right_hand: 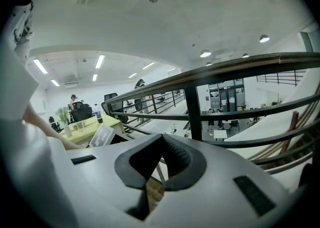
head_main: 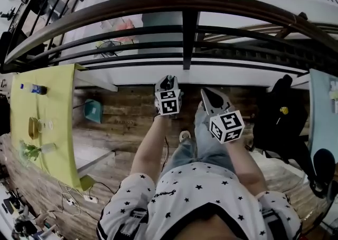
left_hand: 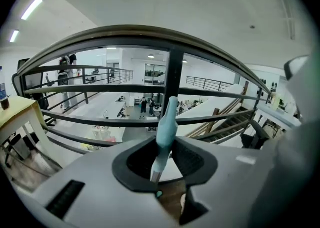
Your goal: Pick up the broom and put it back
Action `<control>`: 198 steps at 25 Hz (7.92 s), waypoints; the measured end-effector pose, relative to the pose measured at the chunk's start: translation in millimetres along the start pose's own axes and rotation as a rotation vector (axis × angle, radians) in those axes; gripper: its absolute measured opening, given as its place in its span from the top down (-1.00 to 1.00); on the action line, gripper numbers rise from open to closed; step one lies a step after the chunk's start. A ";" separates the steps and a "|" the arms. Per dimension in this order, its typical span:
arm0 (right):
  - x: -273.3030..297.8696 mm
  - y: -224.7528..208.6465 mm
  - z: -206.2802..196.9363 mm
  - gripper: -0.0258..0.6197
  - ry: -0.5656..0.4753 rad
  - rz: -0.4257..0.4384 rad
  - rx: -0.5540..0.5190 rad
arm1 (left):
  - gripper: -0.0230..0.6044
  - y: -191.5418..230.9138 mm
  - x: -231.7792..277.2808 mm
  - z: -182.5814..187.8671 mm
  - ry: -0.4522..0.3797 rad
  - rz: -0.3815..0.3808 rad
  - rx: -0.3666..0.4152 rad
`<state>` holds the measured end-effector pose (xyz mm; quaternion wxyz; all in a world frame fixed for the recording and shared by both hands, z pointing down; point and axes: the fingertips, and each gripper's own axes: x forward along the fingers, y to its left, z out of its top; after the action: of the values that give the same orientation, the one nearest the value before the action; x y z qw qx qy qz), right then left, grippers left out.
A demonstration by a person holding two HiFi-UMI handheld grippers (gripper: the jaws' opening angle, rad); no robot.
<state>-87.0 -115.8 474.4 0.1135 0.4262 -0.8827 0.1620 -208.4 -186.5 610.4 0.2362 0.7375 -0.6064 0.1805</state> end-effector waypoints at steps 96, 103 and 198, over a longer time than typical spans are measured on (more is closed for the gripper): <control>-205.5 -83.4 -18.0 0.94 -0.131 -0.438 0.107 | 0.59 -211.1 -129.2 60.3 -0.069 -0.456 0.199; -210.7 -116.4 -25.8 0.94 -0.100 -0.436 0.122 | 0.59 -246.9 -99.6 58.0 -0.062 -0.463 0.213; -107.7 -396.5 -109.5 0.94 0.006 -0.405 0.333 | 0.56 -375.3 357.0 50.4 0.045 -0.248 0.186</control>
<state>298.6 -228.6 613.9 0.0746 0.6064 -0.7403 0.2805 229.5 -446.5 717.6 0.2009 0.8213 -0.4858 0.2216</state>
